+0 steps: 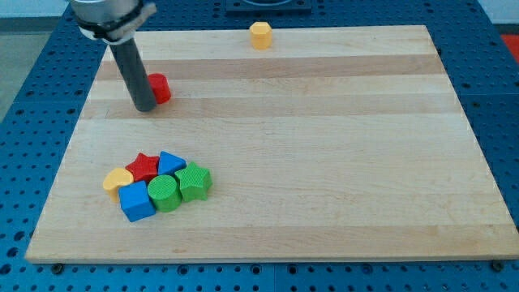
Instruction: Move the red circle vertically below the yellow hexagon
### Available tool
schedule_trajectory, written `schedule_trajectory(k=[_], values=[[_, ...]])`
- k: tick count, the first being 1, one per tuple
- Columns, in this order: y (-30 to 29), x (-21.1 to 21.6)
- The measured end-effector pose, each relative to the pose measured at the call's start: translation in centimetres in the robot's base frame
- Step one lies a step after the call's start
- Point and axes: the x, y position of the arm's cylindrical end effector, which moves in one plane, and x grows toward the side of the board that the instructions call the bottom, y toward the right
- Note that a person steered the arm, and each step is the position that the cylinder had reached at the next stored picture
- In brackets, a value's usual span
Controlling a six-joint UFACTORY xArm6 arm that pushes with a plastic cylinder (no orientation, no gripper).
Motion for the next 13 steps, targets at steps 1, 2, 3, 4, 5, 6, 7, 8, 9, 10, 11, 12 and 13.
schedule_trajectory(k=[1, 2, 3, 4, 5, 6, 7, 8, 9, 10, 11, 12, 13], values=[[-1.0, -3.2], [-0.8, -4.7], [0.7, -3.9], [2.8, -1.6], [5.8, -1.3], [8.6, -1.3], [10.8, -1.7], [11.3, -4.5], [11.3, -7.4], [11.5, -9.2], [12.9, -9.4], [14.8, -9.4], [16.9, -9.4]])
